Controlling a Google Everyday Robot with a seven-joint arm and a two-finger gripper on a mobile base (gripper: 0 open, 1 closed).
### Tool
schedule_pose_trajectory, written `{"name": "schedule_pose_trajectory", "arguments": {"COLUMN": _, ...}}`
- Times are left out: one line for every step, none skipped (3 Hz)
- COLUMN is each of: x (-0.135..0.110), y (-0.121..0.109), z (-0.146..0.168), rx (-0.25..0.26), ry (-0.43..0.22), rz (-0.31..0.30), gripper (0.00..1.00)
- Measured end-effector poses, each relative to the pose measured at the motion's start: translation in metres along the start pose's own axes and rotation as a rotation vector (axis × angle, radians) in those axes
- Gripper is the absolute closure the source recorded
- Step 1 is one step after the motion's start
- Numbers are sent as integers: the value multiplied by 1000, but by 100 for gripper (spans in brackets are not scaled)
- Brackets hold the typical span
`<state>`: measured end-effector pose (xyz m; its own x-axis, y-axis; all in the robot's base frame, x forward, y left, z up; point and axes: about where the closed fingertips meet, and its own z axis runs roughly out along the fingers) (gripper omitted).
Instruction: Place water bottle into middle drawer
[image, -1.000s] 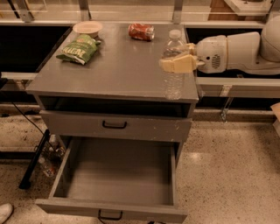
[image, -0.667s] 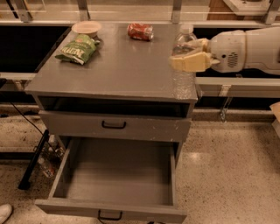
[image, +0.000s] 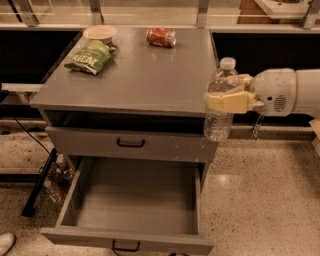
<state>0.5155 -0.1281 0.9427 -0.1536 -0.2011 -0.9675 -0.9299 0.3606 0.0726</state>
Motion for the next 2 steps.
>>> {"name": "schedule_pose_trajectory", "arguments": {"x": 33, "y": -11, "z": 20, "rx": -25, "ry": -3, "rz": 51, "gripper": 100}}
{"name": "schedule_pose_trajectory", "arguments": {"x": 59, "y": -34, "z": 45, "rx": -30, "ry": -33, "rz": 96, "gripper": 100}}
